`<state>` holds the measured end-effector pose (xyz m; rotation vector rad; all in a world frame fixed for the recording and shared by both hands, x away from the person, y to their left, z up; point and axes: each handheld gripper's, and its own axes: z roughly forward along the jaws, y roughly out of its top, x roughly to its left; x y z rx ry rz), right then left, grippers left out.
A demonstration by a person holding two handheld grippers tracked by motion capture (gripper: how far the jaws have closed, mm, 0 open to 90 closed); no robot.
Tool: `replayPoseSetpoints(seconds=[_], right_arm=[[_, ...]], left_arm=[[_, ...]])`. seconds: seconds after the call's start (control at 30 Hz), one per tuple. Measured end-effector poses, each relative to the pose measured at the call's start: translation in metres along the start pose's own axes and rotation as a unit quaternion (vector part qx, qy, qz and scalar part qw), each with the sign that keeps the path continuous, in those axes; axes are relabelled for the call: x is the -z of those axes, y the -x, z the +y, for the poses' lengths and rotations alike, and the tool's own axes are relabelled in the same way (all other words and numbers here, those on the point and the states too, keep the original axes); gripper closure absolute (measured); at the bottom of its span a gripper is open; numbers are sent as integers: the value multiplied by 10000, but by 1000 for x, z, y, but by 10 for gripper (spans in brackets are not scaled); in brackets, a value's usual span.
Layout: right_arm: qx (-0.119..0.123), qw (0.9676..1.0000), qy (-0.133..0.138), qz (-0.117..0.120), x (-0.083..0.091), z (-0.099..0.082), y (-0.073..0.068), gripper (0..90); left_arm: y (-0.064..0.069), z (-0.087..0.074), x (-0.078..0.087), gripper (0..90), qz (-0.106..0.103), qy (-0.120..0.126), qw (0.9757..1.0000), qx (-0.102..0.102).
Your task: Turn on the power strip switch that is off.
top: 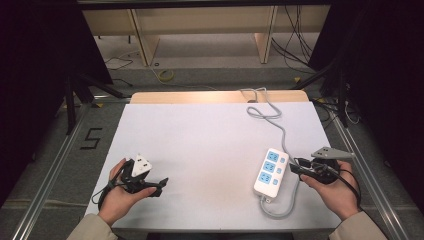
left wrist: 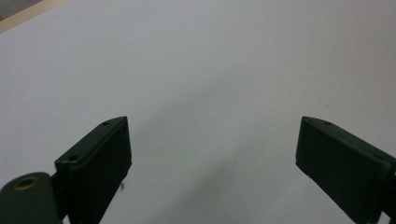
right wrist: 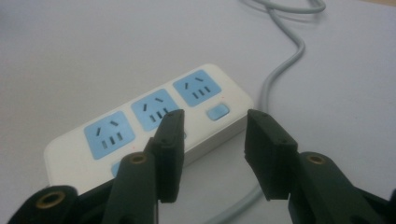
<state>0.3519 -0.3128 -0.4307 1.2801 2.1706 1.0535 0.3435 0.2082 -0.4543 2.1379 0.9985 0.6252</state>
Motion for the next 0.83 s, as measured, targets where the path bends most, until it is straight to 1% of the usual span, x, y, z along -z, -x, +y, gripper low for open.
replayPoseSetpoints(seconds=[0.1,0.2,0.3,0.4,0.6,0.83], right_arm=[[-58,9999,33,-101,-1,-3,4,521],[-147,9996,144,-178,-1,-4,9,469],[-178,9992,244,-260,-1,-6,13,436],[-224,9989,244,-338,-2,-7,15,403],[-286,9983,255,-439,-1,-8,16,381],[-282,9983,250,-445,-1,-9,16,378]], left_arm=[[0,0,1,101,12,12,10000,-16],[-1,-1,2,101,15,-2,10000,-1],[-2,-1,2,101,25,-5,10000,10],[-2,-1,2,101,15,-6,10000,13],[-2,-1,1,101,17,-8,10000,10],[-1,0,0,101,13,-6,10000,7]])
